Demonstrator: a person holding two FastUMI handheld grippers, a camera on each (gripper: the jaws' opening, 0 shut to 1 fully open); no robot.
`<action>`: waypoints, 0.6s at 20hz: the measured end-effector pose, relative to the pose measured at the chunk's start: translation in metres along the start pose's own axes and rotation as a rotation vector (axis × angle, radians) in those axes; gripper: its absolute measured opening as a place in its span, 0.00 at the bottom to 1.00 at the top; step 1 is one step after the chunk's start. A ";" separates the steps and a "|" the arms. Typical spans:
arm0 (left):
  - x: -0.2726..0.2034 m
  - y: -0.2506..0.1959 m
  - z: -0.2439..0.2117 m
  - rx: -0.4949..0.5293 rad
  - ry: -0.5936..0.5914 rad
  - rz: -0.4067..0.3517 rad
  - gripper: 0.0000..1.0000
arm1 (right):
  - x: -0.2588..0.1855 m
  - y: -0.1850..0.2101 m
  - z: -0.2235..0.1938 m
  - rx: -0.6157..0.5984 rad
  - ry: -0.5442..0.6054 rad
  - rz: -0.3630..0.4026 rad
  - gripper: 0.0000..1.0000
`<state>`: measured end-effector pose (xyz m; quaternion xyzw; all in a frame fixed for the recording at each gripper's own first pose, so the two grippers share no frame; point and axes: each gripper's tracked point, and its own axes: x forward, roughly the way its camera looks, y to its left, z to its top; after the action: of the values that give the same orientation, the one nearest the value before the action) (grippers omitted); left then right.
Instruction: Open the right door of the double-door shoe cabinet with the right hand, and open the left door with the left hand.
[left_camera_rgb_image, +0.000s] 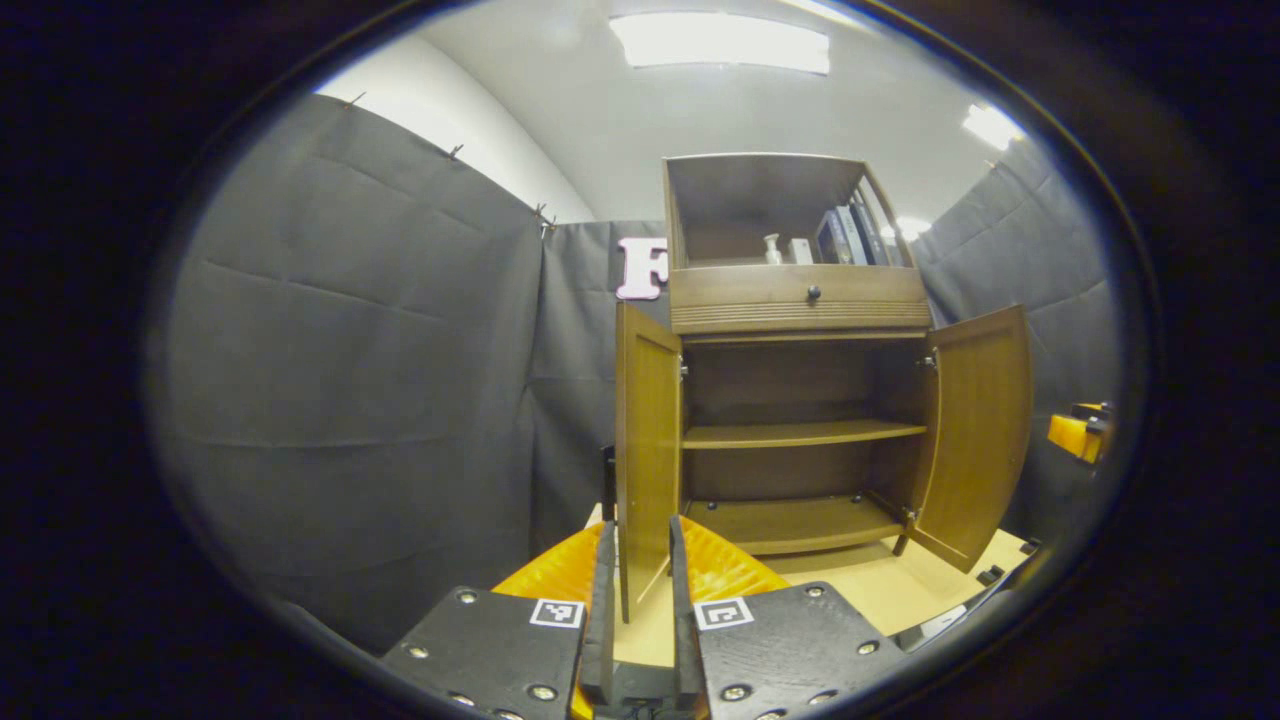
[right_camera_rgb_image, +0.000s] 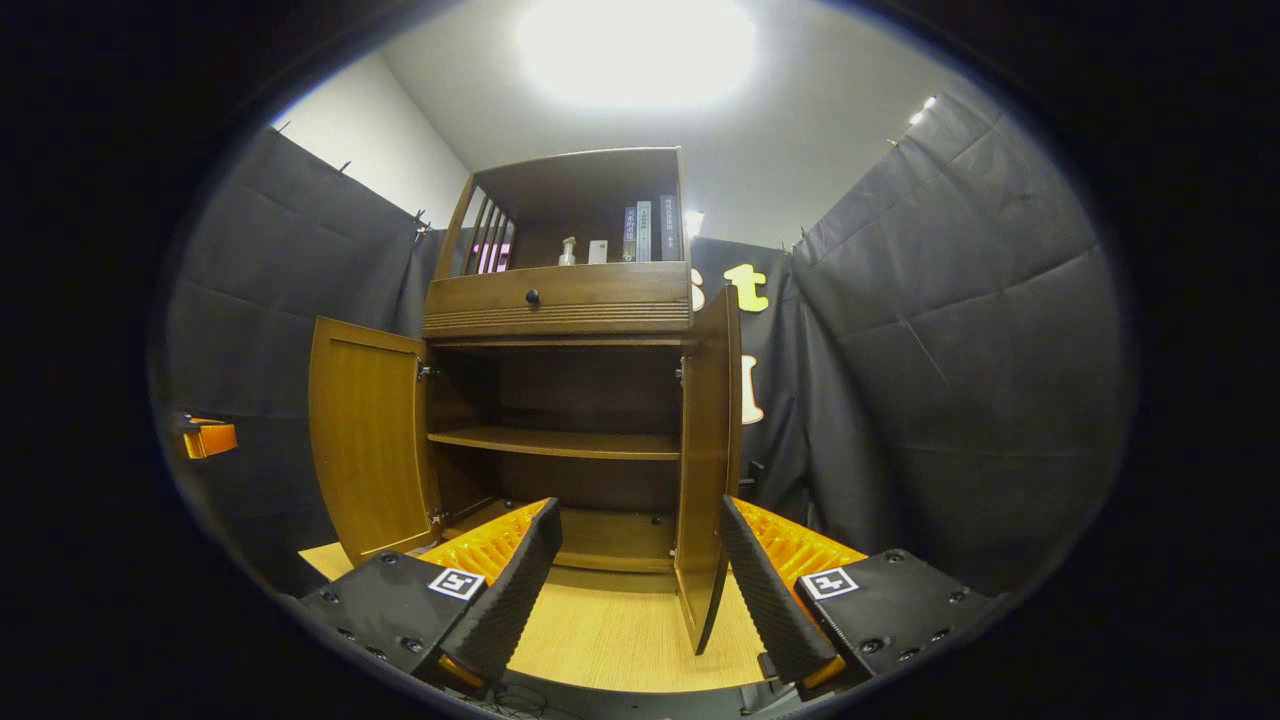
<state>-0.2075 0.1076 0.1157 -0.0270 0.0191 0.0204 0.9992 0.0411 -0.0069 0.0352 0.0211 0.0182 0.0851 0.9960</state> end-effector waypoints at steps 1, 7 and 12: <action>0.000 0.001 -0.001 0.002 0.004 0.003 0.24 | 0.000 0.002 0.001 -0.003 -0.002 0.001 0.99; -0.008 0.010 -0.004 -0.005 -0.006 0.051 0.24 | -0.002 0.011 0.001 -0.003 -0.004 0.018 0.99; -0.011 0.010 -0.006 -0.003 -0.002 0.059 0.24 | 0.001 0.016 0.001 -0.003 -0.009 0.030 0.99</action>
<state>-0.2190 0.1167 0.1100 -0.0278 0.0190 0.0500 0.9982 0.0394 0.0089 0.0369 0.0201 0.0135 0.1000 0.9947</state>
